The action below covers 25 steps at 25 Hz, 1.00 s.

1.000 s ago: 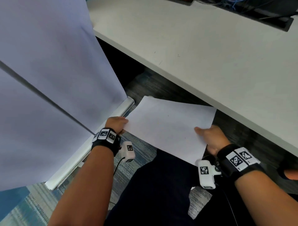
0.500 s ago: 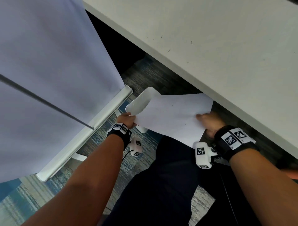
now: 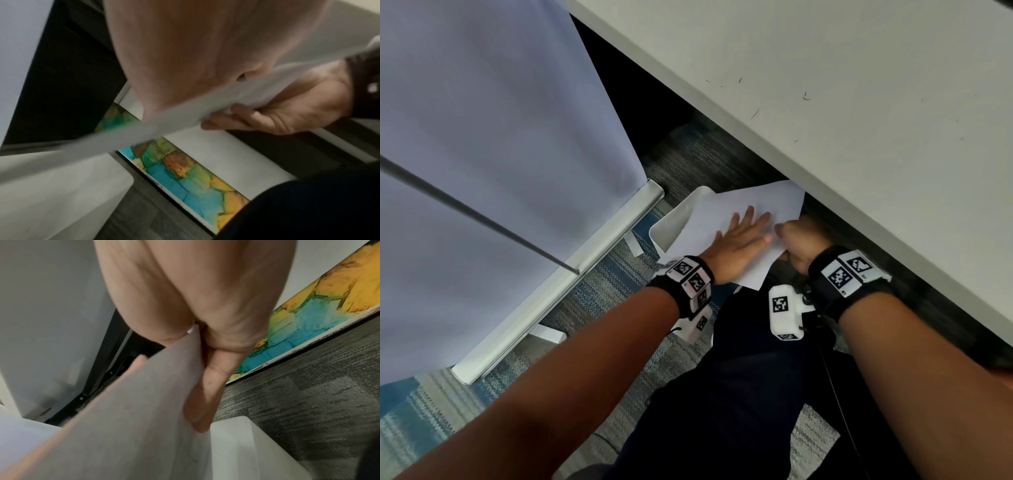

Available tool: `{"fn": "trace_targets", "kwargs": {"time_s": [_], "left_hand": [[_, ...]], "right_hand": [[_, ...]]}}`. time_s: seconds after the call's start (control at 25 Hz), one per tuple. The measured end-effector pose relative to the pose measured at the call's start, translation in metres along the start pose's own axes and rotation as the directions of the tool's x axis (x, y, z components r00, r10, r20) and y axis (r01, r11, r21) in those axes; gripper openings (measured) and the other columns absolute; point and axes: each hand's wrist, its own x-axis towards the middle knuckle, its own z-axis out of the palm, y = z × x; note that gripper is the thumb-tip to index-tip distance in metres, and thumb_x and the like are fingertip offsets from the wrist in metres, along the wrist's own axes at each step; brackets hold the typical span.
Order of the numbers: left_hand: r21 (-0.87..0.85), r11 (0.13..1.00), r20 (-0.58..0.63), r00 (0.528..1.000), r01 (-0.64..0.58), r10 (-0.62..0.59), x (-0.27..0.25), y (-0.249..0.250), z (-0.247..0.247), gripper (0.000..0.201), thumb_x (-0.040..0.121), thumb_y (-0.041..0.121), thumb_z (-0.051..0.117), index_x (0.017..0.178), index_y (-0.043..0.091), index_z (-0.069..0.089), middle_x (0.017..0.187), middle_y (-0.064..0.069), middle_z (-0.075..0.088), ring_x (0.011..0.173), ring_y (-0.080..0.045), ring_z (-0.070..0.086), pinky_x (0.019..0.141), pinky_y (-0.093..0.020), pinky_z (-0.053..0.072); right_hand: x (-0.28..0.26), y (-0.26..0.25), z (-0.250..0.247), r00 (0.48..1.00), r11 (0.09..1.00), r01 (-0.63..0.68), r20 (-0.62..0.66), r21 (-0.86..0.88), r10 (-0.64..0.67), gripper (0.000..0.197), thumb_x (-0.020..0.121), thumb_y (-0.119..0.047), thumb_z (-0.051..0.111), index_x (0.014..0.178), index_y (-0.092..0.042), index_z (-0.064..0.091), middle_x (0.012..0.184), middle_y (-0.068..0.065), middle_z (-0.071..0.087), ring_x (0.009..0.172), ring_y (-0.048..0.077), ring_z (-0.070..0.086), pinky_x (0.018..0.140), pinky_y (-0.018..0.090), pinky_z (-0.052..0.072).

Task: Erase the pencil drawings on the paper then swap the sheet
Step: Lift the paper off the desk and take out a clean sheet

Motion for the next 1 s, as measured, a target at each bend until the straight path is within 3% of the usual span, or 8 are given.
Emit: {"fn": "trace_targets", "kwargs": {"time_s": [0.16, 0.32, 0.4, 0.52, 0.6, 0.76, 0.92, 1.0], "left_hand": [[0.031, 0.978, 0.048, 0.977, 0.205, -0.206, 0.011, -0.027, -0.002, 0.066, 0.098, 0.061, 0.011, 0.157, 0.032, -0.002, 0.164, 0.002, -0.013, 0.150, -0.026, -0.010, 0.116, -0.058, -0.006], [0.052, 0.779, -0.074, 0.781, 0.625, -0.621, 0.020, -0.111, -0.030, 0.070, 0.099, 0.054, 0.015, 0.154, 0.011, 0.011, 0.164, -0.014, 0.001, 0.149, -0.040, 0.004, 0.118, -0.056, 0.005], [0.062, 0.794, -0.167, 0.791, 0.605, -0.589, 0.020, -0.102, -0.039, 0.074, 0.098, 0.061, 0.015, 0.157, 0.020, 0.000, 0.165, -0.005, -0.005, 0.151, -0.032, -0.004, 0.119, -0.052, -0.002], [0.119, 0.978, -0.150, 0.977, 0.173, -0.154, 0.021, -0.027, -0.036, 0.067, 0.099, 0.061, 0.015, 0.155, 0.033, -0.007, 0.163, 0.004, -0.014, 0.149, -0.021, -0.014, 0.115, -0.050, -0.010], [0.116, 0.992, -0.069, 0.996, -0.051, 0.059, 0.029, 0.008, -0.024, 0.062, 0.100, 0.058, 0.013, 0.155, 0.036, -0.006, 0.163, 0.005, -0.014, 0.149, -0.019, -0.015, 0.114, -0.047, -0.010], [0.079, 0.953, -0.031, 0.956, 0.292, -0.291, 0.048, -0.049, -0.014, 0.065, 0.100, 0.057, 0.009, 0.157, 0.026, 0.001, 0.165, -0.003, -0.008, 0.151, -0.027, -0.005, 0.117, -0.056, -0.006], [-0.036, 0.690, -0.192, 0.673, 0.723, -0.715, 0.030, -0.115, -0.028, 0.072, 0.098, 0.060, 0.014, 0.158, 0.021, 0.003, 0.165, -0.008, -0.005, 0.149, -0.038, -0.006, 0.119, -0.052, -0.002], [-0.029, 0.807, -0.281, 0.770, 0.590, -0.573, 0.019, -0.094, -0.032, 0.070, 0.099, 0.060, 0.014, 0.157, 0.025, -0.002, 0.165, -0.005, -0.007, 0.150, -0.033, -0.008, 0.119, -0.054, -0.004]], "right_hand": [[0.000, 0.001, -0.001, 1.000, 0.999, 0.011, 0.016, 0.043, -0.012, 0.026, 0.096, -0.005, 0.047, 0.120, -0.008, 0.056, 0.119, 0.015, 0.062, 0.105, 0.031, 0.063, 0.084, 0.043, 0.057], [0.003, 0.006, -0.011, 0.999, 0.999, 0.045, -0.007, 0.017, -0.045, 0.037, 0.095, -0.004, 0.046, 0.131, -0.009, 0.051, 0.122, 0.015, 0.061, 0.096, 0.030, 0.062, 0.059, 0.029, 0.051], [0.006, 0.009, -0.013, 0.998, 0.998, 0.052, -0.020, 0.019, -0.051, 0.037, 0.094, -0.005, 0.047, 0.130, -0.009, 0.051, 0.121, 0.014, 0.062, 0.093, 0.029, 0.063, 0.058, 0.028, 0.050], [0.008, 0.010, -0.005, 0.997, 0.998, 0.070, 0.019, 0.001, -0.070, 0.031, 0.095, -0.006, 0.047, 0.125, -0.008, 0.056, 0.112, 0.013, 0.065, 0.079, 0.023, 0.064, 0.052, 0.026, 0.051], [0.004, 0.006, 0.002, 0.997, 0.997, 0.069, 0.048, -0.037, -0.068, 0.025, 0.096, -0.009, 0.049, 0.117, -0.005, 0.062, 0.103, 0.014, 0.068, 0.076, 0.024, 0.067, 0.049, 0.026, 0.055], [0.005, 0.001, 0.001, 0.996, 0.997, 0.079, 0.030, 0.020, -0.079, 0.028, 0.097, -0.011, 0.048, 0.124, -0.010, 0.055, 0.113, 0.012, 0.064, 0.095, 0.027, 0.064, 0.063, 0.032, 0.056], [0.009, 0.004, -0.004, 0.998, 0.997, 0.064, -0.031, 0.045, -0.063, 0.030, 0.092, -0.015, 0.052, 0.122, -0.010, 0.054, 0.126, 0.017, 0.061, 0.110, 0.034, 0.062, 0.097, 0.049, 0.052], [0.009, 0.007, -0.002, 0.998, 0.997, 0.058, -0.021, 0.048, -0.057, 0.036, 0.092, -0.015, 0.052, 0.127, -0.011, 0.052, 0.124, 0.015, 0.062, 0.108, 0.033, 0.064, 0.092, 0.047, 0.055]]}}
